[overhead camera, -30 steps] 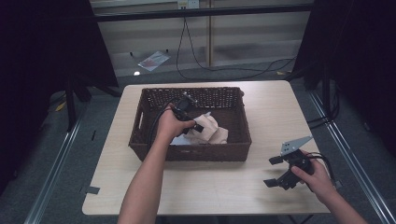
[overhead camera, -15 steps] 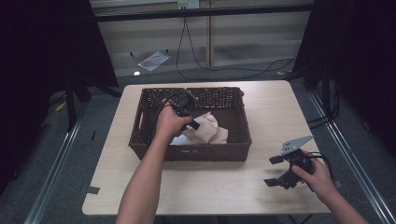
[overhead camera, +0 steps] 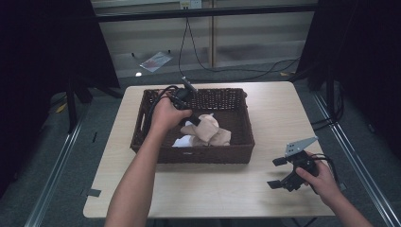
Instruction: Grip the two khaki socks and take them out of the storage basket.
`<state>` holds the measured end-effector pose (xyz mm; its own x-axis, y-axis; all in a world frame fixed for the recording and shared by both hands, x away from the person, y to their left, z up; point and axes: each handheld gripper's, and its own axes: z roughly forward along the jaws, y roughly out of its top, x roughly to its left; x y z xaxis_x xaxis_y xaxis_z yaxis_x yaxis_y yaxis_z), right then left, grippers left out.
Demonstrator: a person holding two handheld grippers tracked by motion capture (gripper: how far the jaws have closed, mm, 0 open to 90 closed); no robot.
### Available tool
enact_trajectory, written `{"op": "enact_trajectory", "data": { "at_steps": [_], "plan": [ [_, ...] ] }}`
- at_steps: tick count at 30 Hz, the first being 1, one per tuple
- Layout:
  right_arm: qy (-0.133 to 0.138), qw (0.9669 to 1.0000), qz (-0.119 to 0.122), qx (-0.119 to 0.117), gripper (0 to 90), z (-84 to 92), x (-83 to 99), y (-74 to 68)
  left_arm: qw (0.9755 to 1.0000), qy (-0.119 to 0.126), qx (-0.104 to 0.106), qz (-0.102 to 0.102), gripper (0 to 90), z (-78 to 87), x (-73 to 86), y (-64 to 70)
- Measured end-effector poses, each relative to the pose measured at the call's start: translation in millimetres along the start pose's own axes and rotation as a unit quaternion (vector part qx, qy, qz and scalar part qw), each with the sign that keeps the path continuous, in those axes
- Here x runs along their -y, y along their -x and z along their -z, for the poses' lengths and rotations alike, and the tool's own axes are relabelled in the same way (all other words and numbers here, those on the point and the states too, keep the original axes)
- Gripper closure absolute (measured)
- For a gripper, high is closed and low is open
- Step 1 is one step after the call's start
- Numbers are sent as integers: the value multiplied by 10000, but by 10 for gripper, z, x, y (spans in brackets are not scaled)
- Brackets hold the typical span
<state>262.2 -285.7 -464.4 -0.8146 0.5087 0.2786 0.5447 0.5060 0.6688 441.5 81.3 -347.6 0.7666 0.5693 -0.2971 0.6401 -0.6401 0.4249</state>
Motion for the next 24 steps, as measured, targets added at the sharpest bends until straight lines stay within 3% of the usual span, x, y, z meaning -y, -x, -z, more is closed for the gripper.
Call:
{"op": "enact_trajectory", "data": {
  "at_steps": [10,15,24],
  "plan": [
    [-26,10000,-5,-23,19,-14,3,-2,10000,-55,-26,-20,897,265,-57,74],
    [-27,10000,-7,-37,19,-19,4,-3,9999,-123,36,53,897,368,-21,82],
    [-56,10000,7,-10,19,-31,2,-1,9997,-231,47,13,896,537,38,118]
  ]
}}
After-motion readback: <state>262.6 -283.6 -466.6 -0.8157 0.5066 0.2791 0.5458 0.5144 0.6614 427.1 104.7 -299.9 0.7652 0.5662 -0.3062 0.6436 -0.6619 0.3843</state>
